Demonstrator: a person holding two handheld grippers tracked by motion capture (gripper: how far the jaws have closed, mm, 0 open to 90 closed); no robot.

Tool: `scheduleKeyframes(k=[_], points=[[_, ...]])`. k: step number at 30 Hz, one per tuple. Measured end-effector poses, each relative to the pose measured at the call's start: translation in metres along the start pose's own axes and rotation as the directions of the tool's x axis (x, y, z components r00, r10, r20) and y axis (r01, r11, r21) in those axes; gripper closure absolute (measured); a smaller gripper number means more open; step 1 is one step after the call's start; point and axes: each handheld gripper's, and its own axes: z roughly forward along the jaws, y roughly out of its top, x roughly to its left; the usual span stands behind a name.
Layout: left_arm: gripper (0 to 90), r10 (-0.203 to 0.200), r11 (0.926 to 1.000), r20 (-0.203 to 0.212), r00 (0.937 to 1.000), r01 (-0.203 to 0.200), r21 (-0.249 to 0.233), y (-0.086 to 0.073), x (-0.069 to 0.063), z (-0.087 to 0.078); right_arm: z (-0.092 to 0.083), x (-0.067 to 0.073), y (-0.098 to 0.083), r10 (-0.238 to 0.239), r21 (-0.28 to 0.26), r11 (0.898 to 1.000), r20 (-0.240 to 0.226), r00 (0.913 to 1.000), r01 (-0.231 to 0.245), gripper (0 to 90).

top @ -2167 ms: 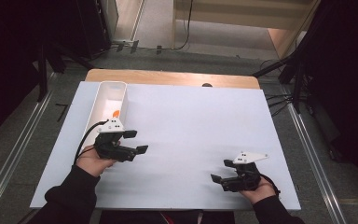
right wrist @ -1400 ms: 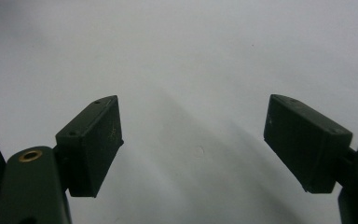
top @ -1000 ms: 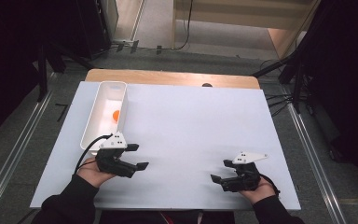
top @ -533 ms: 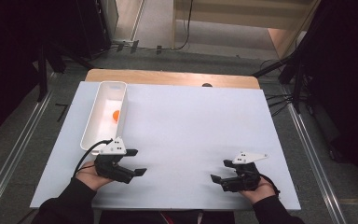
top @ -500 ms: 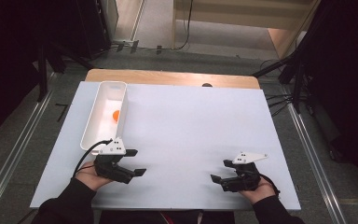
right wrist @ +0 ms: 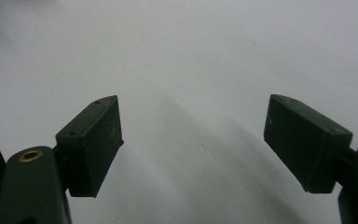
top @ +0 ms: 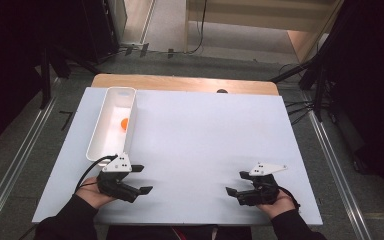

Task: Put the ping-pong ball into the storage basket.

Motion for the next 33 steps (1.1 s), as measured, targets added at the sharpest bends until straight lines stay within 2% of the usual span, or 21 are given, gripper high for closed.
scheduleKeyframes(k=[9, 13, 33], points=[[23.3, 0.009, 0.9999, 0.005, 1.0000, -0.009, 0.006, -0.0043, -0.0002, -0.0026, 0.0001, -0.0001, -0.0001, -0.002, -0.001, 1.000, -0.001, 1.0000, 0.002, 18.1], [23.3, -0.001, 1.0000, 0.003, 1.0000, 0.001, 0.006, -0.0056, 0.0010, -0.0035, 0.0002, 0.0001, -0.0002, -0.004, -0.001, 1.000, -0.001, 1.0000, 0.004, 18.0], [23.3, 0.001, 1.0000, 0.005, 1.0000, -0.001, 0.007, -0.0054, 0.0010, -0.0034, 0.0002, 0.0003, -0.0002, -0.003, 0.003, 1.000, -0.003, 1.0000, 0.003, 18.1]])
